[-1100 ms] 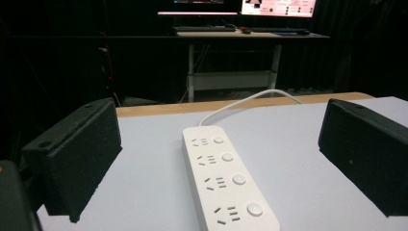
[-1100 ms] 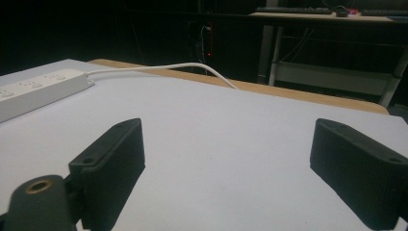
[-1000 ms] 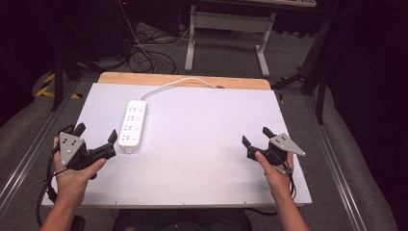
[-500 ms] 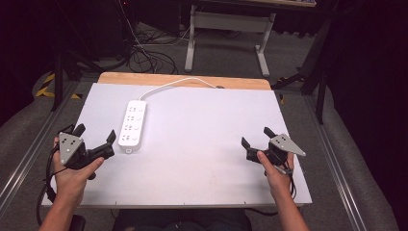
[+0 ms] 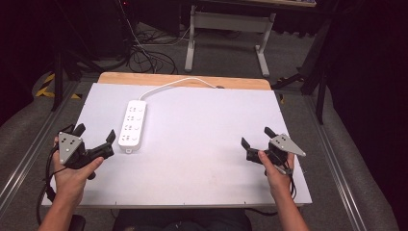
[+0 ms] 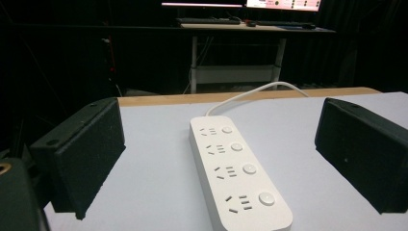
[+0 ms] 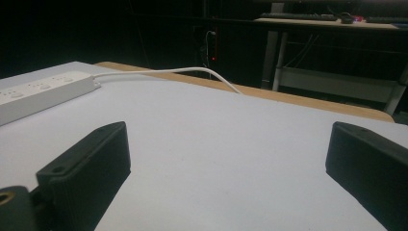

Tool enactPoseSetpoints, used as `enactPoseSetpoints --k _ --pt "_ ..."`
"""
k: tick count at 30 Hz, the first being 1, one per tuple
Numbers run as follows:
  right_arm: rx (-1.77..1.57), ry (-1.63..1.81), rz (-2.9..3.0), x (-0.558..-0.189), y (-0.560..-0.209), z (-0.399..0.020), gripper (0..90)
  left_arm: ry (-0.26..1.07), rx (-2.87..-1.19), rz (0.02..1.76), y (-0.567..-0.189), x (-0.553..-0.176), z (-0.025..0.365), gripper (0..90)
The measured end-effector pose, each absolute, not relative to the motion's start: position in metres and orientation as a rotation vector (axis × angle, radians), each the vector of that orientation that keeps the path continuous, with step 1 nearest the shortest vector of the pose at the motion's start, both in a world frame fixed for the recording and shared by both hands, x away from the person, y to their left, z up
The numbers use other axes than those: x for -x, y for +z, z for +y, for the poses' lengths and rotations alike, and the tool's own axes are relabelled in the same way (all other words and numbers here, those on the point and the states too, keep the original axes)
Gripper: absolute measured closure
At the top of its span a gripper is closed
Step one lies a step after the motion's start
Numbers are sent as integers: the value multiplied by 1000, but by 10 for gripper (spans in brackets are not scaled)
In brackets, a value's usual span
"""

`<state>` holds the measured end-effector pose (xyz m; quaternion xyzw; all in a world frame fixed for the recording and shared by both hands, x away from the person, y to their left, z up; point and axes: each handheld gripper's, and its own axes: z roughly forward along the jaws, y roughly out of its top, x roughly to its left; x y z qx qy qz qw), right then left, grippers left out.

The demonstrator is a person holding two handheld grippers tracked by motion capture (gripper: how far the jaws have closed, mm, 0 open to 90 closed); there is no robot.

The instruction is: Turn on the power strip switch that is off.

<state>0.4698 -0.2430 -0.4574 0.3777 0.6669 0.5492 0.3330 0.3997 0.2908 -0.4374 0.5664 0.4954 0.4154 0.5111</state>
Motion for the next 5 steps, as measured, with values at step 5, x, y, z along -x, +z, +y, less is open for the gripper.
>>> enactPoseSetpoints --k 5 --pt "-985 1436 1742 -470 -457 -243 22 998 -1365 1190 -437 -400 291 42"
